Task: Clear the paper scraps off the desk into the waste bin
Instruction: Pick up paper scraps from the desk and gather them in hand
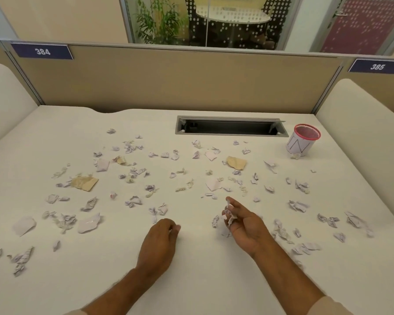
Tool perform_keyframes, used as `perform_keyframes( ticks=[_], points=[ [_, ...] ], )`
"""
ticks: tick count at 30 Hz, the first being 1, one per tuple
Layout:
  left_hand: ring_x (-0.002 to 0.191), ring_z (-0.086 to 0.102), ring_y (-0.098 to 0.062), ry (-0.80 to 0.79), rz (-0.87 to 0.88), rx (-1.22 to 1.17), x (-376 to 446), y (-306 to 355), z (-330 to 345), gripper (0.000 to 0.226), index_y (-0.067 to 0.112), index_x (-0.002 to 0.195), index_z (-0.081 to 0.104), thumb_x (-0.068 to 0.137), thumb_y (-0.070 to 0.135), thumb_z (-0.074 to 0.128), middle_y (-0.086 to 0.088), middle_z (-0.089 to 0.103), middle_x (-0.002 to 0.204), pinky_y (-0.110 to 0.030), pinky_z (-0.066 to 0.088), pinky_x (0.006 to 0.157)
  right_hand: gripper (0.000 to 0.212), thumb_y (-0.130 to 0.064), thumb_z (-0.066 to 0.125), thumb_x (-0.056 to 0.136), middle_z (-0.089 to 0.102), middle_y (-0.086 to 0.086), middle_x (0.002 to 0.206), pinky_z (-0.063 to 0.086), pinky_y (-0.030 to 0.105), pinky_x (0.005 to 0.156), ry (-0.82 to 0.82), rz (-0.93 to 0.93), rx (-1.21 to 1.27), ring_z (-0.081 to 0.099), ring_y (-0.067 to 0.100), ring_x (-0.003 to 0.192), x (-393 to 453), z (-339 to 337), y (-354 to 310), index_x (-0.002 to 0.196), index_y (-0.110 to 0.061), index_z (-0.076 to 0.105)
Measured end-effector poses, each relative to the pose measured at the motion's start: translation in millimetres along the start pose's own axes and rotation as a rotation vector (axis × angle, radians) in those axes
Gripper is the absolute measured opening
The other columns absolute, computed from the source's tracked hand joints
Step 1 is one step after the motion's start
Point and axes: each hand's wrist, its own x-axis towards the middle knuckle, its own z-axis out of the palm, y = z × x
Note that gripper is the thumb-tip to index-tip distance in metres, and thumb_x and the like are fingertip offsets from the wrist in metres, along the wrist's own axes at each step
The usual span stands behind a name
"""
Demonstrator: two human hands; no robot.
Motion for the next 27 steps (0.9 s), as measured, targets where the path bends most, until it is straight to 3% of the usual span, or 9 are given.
perform_keyframes(
  ticks=[4, 7, 9, 11, 13, 15, 18, 22, 27],
  points=[
    [0.06, 0.042, -0.008, 0.066, -0.238, -0.508, 18, 49, 0, 0.036, 0.011, 0.074, 0.047, 0.101, 0.035, 0.043, 0.001, 0.048, 0.066, -0.018, 0.036, 0.055, 0.036, 0.003, 0.05, 0.073, 0.053, 0.007, 0.066, 0.046, 0.025, 0.051, -0.031, 0.104, 0.144, 0.05, 0.016, 0.057, -7, 13, 9, 0.107, 0.0, 0.061],
    [0.059, 0.042, -0.009, 0.106, -0.313, -0.782, 27, 85, 1, 0.04, 0.007, 0.075, 0.047, 0.102, 0.037, 0.043, 0.0, 0.045, 0.065, -0.02, 0.038, 0.057, 0.028, -0.005, 0.051, 0.074, 0.051, 0.008, 0.066, 0.037, 0.026, 0.055, -0.038, 0.164, 0.188, 0.045, 0.017, 0.057, -8, 24, 19, 0.1, -0.003, 0.062],
    [0.06, 0.047, -0.007, 0.13, -0.338, -0.916, 30, 106, 3, 0.04, 0.004, 0.078, 0.051, 0.101, 0.036, 0.045, 0.001, 0.049, 0.065, -0.021, 0.043, 0.056, 0.015, -0.01, 0.053, 0.081, 0.056, 0.01, 0.07, 0.042, 0.027, 0.057, -0.053, 0.187, 0.179, 0.052, 0.019, 0.059, -13, 34, 25, 0.091, -0.005, 0.063],
    [0.062, 0.053, -0.004, 0.142, -0.319, -1.024, 29, 124, 6, 0.035, 0.007, 0.078, 0.054, 0.102, 0.032, 0.046, 0.002, 0.054, 0.065, -0.018, 0.047, 0.056, 0.016, -0.013, 0.05, 0.089, 0.064, 0.011, 0.075, 0.053, 0.03, 0.063, -0.08, 0.168, 0.225, 0.065, 0.022, 0.068, -18, 44, 34, 0.085, -0.006, 0.063],
    [0.068, 0.056, -0.009, 0.131, -0.253, -0.975, 25, 135, 12, 0.031, 0.011, 0.078, 0.054, 0.102, 0.028, 0.046, -0.005, 0.057, 0.07, -0.024, 0.052, 0.062, 0.019, -0.019, 0.047, 0.094, 0.063, 0.006, 0.075, 0.054, 0.028, 0.067, -0.089, 0.137, 0.166, 0.065, 0.016, 0.072, -24, 52, 36, 0.087, -0.01, 0.063],
    [0.078, 0.061, -0.015, 0.096, -0.19, -0.829, 20, 137, 19, 0.025, 0.018, 0.082, 0.055, 0.102, 0.026, 0.044, -0.006, 0.061, 0.078, -0.038, 0.056, 0.073, 0.022, -0.025, 0.044, 0.096, 0.058, 0.0, 0.072, 0.052, 0.022, 0.056, -0.072, 0.082, -0.016, 0.059, 0.008, 0.062, -23, 49, 38, 0.082, -0.019, 0.061],
    [0.097, 0.058, -0.01, 0.078, -0.111, -0.637, 14, 135, 25, 0.016, 0.031, 0.092, 0.055, 0.1, 0.021, 0.046, 0.01, 0.061, 0.094, -0.042, 0.051, 0.088, 0.026, -0.025, 0.041, 0.098, 0.058, -0.002, 0.074, 0.052, 0.016, 0.047, -0.035, 0.126, 0.019, 0.062, 0.003, 0.054, -20, 42, 38, 0.08, -0.024, 0.061],
    [0.107, 0.046, 0.008, 0.071, -0.016, -0.513, 13, 134, 23, 0.022, 0.041, 0.1, 0.056, 0.095, 0.02, 0.054, 0.028, 0.055, 0.1, -0.031, 0.044, 0.097, 0.034, -0.039, 0.056, 0.087, 0.062, 0.011, 0.083, 0.057, 0.037, 0.071, -0.257, 0.298, 0.42, 0.062, 0.021, 0.086, -25, 41, 37, 0.084, -0.007, 0.068],
    [0.118, 0.052, 0.001, 0.027, 0.085, -0.626, 14, 130, 14, 0.028, 0.04, 0.114, 0.06, 0.086, 0.036, 0.06, 0.03, 0.058, 0.115, -0.025, 0.04, 0.099, 0.034, -0.042, 0.057, 0.091, 0.059, 0.008, 0.105, 0.04, 0.033, 0.101, -0.226, 0.204, 0.217, 0.052, 0.021, 0.111, -10, 28, 25, 0.106, -0.013, 0.062]
  ],
)
